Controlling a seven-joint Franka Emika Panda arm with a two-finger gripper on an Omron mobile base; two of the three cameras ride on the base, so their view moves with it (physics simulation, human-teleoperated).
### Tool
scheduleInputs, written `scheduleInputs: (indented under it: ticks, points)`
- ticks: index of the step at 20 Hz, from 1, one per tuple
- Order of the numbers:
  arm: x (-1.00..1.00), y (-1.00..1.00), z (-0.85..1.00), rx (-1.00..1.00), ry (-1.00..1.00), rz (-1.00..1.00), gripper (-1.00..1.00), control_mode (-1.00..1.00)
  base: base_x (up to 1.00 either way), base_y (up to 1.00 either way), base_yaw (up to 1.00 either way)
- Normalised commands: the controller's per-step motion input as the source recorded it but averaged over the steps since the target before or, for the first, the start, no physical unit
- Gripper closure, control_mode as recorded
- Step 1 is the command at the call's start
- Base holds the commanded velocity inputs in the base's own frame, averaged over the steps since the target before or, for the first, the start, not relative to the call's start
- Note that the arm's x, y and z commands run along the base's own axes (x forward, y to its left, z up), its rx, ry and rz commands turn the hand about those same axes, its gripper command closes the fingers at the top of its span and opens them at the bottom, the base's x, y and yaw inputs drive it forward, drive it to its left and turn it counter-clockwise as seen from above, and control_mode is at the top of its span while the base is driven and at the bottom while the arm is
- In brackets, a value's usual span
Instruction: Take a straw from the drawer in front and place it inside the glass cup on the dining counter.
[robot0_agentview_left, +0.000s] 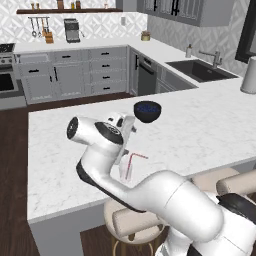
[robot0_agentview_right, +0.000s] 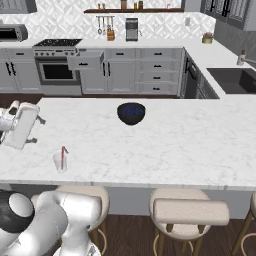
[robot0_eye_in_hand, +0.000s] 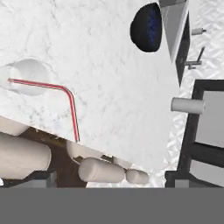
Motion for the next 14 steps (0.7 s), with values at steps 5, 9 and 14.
scheduleInputs:
  ticks: [5, 9, 14]
  points:
    - [-0.80, -0.90, 1.00, 0.66, 0.35, -0.23, -1.00, -1.00, 0.00, 0.00, 0.00]
    - [-0.71, -1.00, 0.78, 0.54, 0.24, -0.26, -1.00, -1.00, 0.00, 0.00, 0.00]
    - [-0.56, -1.00, 0.31, 0.36, 0.16, -0.25, -1.00, -1.00, 0.00, 0.00, 0.00]
